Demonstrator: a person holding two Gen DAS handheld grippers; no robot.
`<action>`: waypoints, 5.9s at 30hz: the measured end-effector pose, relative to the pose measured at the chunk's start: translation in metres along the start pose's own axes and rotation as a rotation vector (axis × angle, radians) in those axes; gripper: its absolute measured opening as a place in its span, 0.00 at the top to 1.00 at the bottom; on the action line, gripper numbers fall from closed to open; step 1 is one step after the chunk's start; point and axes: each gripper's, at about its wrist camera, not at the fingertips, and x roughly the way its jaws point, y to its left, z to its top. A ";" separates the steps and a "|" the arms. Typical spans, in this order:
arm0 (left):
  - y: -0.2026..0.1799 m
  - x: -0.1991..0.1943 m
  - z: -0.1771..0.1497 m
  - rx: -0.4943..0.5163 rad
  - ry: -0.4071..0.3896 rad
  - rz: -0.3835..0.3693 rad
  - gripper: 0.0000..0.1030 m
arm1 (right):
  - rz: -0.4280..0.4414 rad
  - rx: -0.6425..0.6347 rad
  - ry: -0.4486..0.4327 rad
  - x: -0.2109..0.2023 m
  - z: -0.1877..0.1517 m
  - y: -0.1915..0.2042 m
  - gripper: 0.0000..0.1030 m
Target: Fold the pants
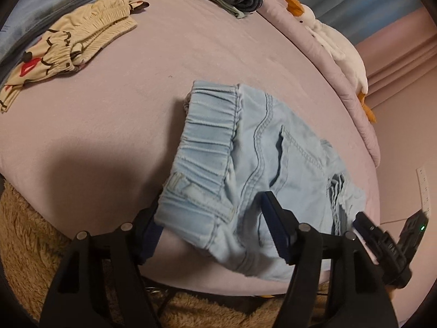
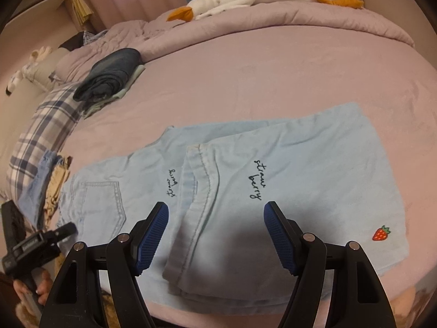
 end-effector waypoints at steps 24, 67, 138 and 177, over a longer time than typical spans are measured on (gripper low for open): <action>-0.062 -0.038 0.009 0.106 -0.152 -0.023 0.67 | -0.003 0.084 -0.056 -0.017 0.001 -0.028 0.30; -0.258 0.057 -0.052 0.616 0.145 -0.307 0.02 | -0.127 0.316 -0.164 -0.072 -0.032 -0.107 0.30; -0.189 0.098 -0.031 0.480 0.201 -0.063 0.28 | -0.042 0.199 -0.042 -0.015 0.007 -0.119 0.68; -0.183 0.059 -0.093 0.645 0.287 -0.139 0.26 | -0.152 0.230 -0.032 -0.040 -0.010 -0.115 0.49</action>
